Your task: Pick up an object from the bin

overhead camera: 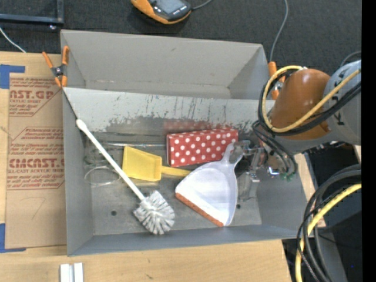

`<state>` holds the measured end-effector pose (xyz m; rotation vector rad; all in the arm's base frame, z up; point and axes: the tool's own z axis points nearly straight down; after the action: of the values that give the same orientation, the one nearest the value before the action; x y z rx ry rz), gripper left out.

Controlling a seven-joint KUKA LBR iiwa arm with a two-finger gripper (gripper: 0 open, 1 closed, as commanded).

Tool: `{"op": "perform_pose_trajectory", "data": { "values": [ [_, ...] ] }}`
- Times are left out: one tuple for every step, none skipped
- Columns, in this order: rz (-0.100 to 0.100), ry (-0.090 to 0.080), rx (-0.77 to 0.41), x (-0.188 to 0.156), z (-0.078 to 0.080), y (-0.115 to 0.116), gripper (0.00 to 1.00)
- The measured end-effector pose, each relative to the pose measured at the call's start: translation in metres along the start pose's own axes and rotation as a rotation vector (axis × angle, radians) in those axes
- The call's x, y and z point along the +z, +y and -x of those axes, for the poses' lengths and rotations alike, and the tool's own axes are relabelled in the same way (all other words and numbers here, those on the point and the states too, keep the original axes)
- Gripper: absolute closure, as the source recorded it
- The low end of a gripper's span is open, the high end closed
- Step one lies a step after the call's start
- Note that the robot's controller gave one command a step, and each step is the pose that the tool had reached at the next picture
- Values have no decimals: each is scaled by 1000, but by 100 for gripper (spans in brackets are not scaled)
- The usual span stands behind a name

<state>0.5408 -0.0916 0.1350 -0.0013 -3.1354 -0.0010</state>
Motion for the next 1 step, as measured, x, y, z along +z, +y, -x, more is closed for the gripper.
{"op": "perform_pose_trajectory", "data": {
  "values": [
    [-1,-7,-2,-4,2,0,0]
  ]
}}
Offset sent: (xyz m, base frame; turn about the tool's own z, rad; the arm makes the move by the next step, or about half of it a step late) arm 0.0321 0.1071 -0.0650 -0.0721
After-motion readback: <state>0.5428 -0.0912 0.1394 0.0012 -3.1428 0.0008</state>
